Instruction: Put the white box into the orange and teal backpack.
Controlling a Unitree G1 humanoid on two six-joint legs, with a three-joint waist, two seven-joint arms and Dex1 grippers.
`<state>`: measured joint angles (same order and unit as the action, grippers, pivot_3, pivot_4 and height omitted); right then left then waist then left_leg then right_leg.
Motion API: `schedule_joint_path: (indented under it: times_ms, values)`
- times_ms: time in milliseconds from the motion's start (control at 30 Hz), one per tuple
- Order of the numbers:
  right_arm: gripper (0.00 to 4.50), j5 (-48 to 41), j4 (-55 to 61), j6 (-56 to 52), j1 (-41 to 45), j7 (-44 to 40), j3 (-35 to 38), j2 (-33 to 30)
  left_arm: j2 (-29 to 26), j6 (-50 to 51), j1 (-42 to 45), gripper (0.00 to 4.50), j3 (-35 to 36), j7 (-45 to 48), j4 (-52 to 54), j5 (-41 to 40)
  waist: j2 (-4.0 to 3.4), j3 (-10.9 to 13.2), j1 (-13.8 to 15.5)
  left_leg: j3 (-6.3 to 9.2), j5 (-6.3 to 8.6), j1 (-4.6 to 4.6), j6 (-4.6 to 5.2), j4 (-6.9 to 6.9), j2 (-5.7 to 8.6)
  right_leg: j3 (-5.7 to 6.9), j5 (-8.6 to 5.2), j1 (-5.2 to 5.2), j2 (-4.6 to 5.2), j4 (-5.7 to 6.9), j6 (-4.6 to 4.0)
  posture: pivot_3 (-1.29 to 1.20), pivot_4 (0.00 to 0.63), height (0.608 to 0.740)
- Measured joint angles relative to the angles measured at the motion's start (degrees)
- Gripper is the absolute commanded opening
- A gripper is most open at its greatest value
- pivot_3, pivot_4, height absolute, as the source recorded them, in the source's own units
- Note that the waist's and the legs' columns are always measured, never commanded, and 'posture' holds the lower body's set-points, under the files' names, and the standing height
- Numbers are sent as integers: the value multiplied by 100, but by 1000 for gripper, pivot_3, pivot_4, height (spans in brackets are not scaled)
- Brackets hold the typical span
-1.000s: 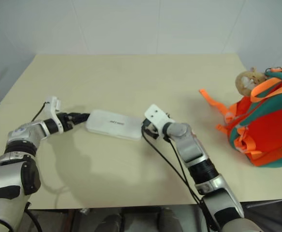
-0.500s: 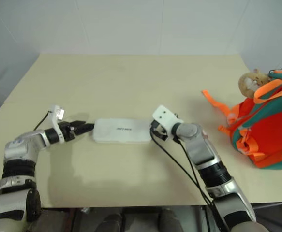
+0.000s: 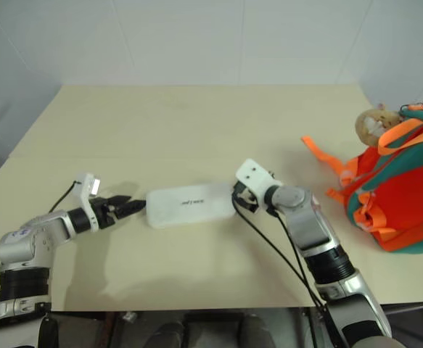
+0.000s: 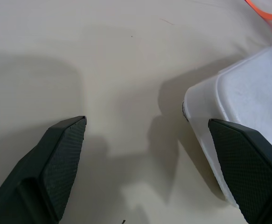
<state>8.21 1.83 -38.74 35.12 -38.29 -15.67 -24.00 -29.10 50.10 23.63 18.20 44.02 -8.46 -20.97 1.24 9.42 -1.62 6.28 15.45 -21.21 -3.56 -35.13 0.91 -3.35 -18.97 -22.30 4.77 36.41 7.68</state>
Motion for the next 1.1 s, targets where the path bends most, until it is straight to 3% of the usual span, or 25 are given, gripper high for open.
schedule_joint_path:
  times_ms: [267, 467, 833, 1100]
  values:
    - [4500, 111, -11, 20, -6, -48, -126, 4, -32, -116, 86, 4471, 10, 11, -338, -104, -15, -10, 0, 0, 0, 13, 0, 0, -2, 3, 0, 9, -2, 0, -1, 0, 150, 740]
    - [4500, 169, -239, 227, -25, -28, -159, 77, -20, -303, 265, 4471, 10, 58, -807, -147, -18, -10, -5, 3, 0, 82, 0, 10, -11, 12, 20, 92, -11, -36, -10, 0, 150, 740]
    - [4500, 171, -539, 629, -3, -22, -117, 85, -56, -334, 370, 4471, -25, 77, -1054, -250, -18, -10, 1, 4, -1, 81, 0, 9, -10, 10, 34, 94, -11, -46, -5, 0, 150, 740]
    - [4500, 204, -677, 726, 69, 8, -71, 127, -387, -325, 444, 4471, -370, 126, -1071, -173, -22, -8, -10, 4, -1, 82, -1, 15, -12, 10, 36, 90, -12, -48, -7, 0, 150, 740]
